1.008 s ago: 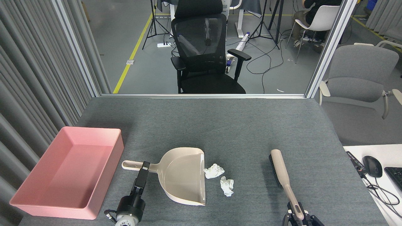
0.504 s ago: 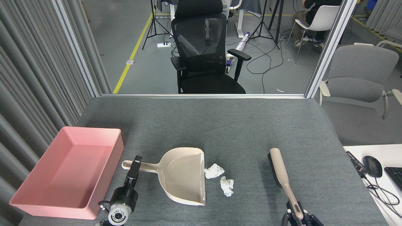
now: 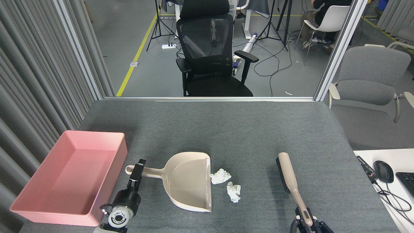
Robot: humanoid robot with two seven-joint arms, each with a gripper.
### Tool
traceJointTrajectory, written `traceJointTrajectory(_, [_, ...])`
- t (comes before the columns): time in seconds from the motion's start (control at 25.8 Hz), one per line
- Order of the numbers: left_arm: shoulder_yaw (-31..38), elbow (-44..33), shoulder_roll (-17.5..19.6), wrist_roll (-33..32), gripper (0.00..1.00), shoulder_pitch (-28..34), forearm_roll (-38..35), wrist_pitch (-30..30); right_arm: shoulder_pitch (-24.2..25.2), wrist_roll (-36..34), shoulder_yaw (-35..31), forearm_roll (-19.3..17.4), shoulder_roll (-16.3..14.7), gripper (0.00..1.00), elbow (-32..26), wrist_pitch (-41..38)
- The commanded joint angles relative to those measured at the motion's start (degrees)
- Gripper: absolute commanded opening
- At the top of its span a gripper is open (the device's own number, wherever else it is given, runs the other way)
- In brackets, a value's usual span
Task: Sweep and dump garbage into bin
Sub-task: 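Close the left gripper on the dustpan handle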
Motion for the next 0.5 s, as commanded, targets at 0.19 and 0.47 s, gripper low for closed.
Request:
traceJointTrajectory(0.19, [3.50,0.04,-0.09,-4.00,0.70,0.58,-0.20,-3.78,0.00,0.04,0.10,0.00,0.18,0.06,0.00,0.09])
traceJointTrajectory(0.47, [3.41,0.30,0.35,-4.09,0.65,0.67,-0.29,-5.72,0.09,0.04,0.10,0.00,0.27,0.07,-0.62,0.09])
